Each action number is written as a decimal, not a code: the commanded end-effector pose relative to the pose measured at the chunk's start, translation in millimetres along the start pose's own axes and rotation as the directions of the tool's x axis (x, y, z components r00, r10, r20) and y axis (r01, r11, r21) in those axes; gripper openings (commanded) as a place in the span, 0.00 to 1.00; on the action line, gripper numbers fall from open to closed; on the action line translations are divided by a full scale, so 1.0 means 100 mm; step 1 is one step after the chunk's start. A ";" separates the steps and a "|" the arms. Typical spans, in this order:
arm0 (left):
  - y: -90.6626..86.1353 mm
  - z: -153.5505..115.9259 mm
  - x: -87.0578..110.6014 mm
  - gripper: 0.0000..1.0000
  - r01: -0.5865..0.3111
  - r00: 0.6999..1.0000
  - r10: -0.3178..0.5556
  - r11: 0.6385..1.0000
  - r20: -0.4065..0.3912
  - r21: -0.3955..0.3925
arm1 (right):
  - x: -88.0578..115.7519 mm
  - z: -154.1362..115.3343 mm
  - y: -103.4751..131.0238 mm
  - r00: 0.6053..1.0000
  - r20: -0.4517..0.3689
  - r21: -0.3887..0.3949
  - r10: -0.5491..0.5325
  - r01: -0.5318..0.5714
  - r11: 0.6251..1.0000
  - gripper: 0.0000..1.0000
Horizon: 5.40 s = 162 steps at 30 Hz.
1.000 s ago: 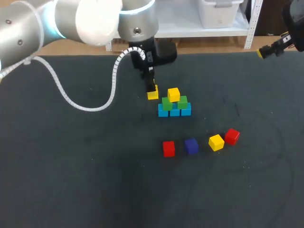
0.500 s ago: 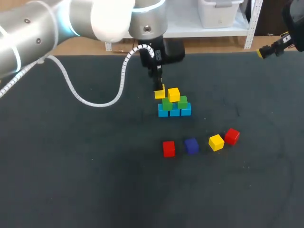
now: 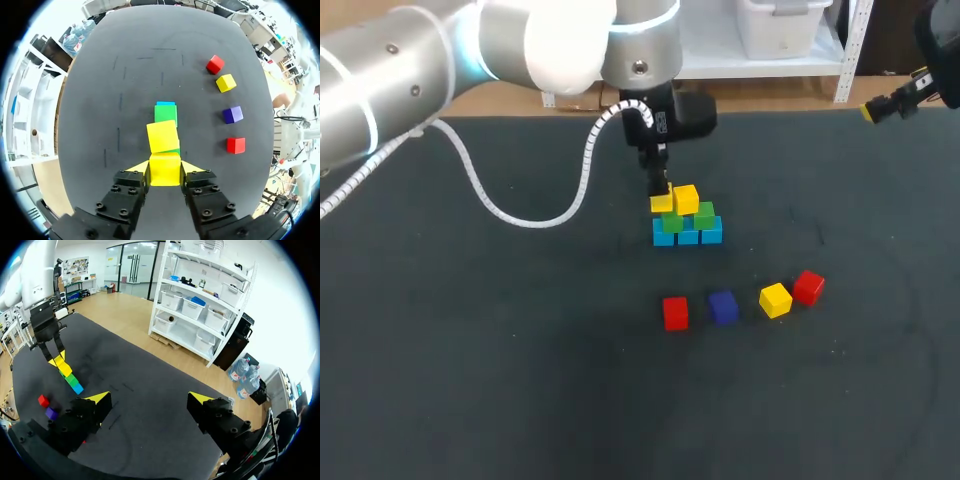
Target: Place the blue cubes, place green cubes on the blue cubes, place the yellow cubes on the green cubes, then place the red cubes on the yellow cubes, and place purple cube on the red cubes.
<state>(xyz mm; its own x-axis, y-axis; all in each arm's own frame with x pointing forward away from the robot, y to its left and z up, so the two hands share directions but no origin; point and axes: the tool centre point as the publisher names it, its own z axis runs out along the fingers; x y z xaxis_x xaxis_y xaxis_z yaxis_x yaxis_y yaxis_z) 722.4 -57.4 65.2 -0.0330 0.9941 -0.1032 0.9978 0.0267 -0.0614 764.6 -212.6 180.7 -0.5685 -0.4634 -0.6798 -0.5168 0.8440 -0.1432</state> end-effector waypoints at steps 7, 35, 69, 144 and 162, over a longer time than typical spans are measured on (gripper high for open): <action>0.00 0.04 -0.05 0.00 0.010 1.000 -0.010 1.000 -0.002 0.004 | 0.02 0.00 0.02 1.000 0.006 0.011 0.001 -0.001 1.000 1.00; 0.00 0.10 -0.05 0.00 0.010 1.000 -0.010 1.000 -0.009 0.011 | 0.02 0.00 0.02 1.000 0.006 0.011 0.001 -0.001 1.000 1.00; 0.04 -0.26 0.29 1.00 0.108 0.994 -0.107 0.988 0.010 -0.108 | 0.02 0.00 0.02 1.000 0.006 0.011 0.001 -0.001 1.000 1.00; 0.53 -1.73 1.71 1.00 0.860 0.451 -0.499 0.466 0.740 -0.209 | 0.02 0.00 0.02 1.000 0.006 0.011 0.001 -0.001 1.000 1.00; 0.53 -1.73 1.71 1.00 0.860 0.451 -0.499 0.466 0.740 -0.209 | -0.04 0.01 0.38 0.983 -0.110 -0.066 -0.144 0.138 0.988 1.00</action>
<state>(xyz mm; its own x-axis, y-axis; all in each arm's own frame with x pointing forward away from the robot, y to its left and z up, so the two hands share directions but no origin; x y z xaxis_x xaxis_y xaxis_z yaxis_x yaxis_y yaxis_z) 780.1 131.5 216.3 -0.5580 0.3587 -0.7483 0.4487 0.8890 0.0916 750.3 -188.4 169.1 -0.5349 -0.5569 -0.6354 -0.5853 0.7866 -0.1966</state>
